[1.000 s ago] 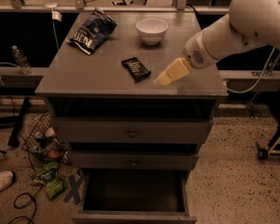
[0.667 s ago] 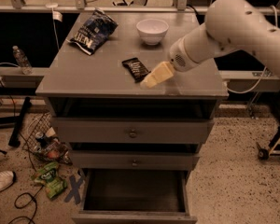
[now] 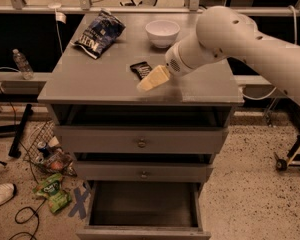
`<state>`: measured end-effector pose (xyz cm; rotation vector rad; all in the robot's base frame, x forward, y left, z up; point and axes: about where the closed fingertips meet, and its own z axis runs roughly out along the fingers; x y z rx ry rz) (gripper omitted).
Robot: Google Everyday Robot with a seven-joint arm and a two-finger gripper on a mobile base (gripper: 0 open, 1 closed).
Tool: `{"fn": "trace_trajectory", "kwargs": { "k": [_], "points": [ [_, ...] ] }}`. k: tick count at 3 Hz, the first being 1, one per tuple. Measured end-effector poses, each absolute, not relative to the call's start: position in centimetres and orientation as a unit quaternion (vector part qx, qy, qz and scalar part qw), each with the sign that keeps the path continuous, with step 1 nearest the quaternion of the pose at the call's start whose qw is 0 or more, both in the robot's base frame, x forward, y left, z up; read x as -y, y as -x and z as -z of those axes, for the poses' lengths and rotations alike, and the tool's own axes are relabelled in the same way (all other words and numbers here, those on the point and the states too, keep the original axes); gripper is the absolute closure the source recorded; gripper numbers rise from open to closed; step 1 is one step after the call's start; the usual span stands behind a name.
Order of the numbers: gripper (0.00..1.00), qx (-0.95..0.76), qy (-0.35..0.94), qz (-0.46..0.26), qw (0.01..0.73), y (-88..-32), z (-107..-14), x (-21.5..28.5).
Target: Place rxbar chocolate into bottom drawer
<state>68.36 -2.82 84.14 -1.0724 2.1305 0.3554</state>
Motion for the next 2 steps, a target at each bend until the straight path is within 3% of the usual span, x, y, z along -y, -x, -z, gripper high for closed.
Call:
{"fn": "trace_trajectory", "kwargs": {
  "k": [2],
  "points": [
    [0.0, -0.835, 0.389, -0.145, 0.362, -70.6, -83.3, 0.5]
  ]
}}
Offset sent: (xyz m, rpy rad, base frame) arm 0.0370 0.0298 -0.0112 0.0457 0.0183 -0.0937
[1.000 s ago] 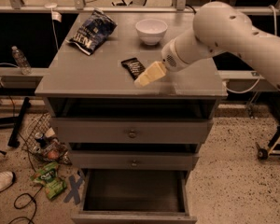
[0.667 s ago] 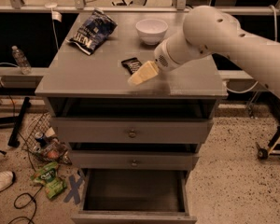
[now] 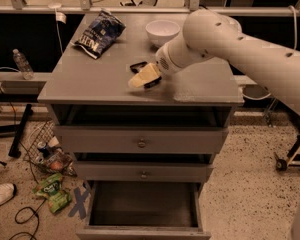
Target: Place rxbar chocolate into bottom drawer
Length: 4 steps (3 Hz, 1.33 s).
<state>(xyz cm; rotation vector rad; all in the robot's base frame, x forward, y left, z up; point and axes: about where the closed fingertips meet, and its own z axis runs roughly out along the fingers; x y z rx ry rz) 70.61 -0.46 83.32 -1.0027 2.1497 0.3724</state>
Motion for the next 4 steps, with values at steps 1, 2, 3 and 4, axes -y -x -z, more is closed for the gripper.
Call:
{"fn": "trace_trajectory", "kwargs": {
  "k": [1, 2, 3, 4],
  "points": [
    [0.26, -0.843, 0.375, -0.147, 0.356, -71.44, -82.4, -0.07],
    [0.49, -0.846, 0.37, -0.153, 0.351, -71.7, -82.0, -0.33],
    [0.72, -0.846, 0.37, -0.153, 0.352, -71.7, -82.26, -0.33],
    [1.0, -0.846, 0.37, -0.153, 0.351, -71.68, -82.67, -0.33]
  ]
}}
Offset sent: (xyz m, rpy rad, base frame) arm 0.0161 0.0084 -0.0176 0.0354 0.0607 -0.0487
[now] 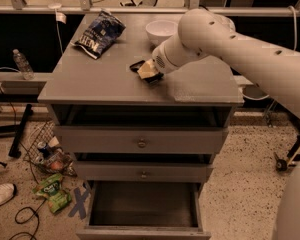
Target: Place rxbar chocolate into bottom drawer
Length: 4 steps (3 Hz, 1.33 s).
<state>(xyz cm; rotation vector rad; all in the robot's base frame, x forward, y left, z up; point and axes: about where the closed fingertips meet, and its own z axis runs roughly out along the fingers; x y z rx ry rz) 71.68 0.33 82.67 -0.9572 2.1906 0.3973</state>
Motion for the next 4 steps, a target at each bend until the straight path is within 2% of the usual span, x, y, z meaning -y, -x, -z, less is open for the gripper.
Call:
{"fn": "trace_trajectory", "kwargs": {
  "k": [1, 3, 4],
  "points": [
    [1.0, -0.846, 0.37, -0.153, 0.351, -71.7, -82.7, -0.3],
    [1.0, -0.824, 0.387, -0.113, 0.399, -64.2, -92.9, 7.1],
    [1.0, -0.809, 0.42, -0.13, 0.391, -61.4, -94.8, 8.9]
  ]
}}
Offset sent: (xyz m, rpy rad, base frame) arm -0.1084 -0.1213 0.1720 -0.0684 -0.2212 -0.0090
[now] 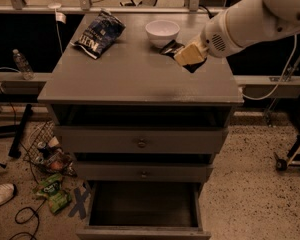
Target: Place rxbar chocolate into bottom drawer
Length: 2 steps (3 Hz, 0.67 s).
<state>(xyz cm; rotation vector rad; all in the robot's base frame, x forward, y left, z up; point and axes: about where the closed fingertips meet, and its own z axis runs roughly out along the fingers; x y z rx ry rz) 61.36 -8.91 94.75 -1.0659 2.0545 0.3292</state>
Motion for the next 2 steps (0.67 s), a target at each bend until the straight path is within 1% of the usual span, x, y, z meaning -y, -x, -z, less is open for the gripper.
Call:
{"fn": "trace_trajectory", "kwargs": {
  "k": [1, 2],
  "points": [
    [1.0, -0.777, 0.489, -0.199, 0.344, -58.9, -92.1, 7.1],
    [1.0, -0.764, 0.526, -0.219, 0.301, -56.7, -90.2, 7.0]
  ]
}}
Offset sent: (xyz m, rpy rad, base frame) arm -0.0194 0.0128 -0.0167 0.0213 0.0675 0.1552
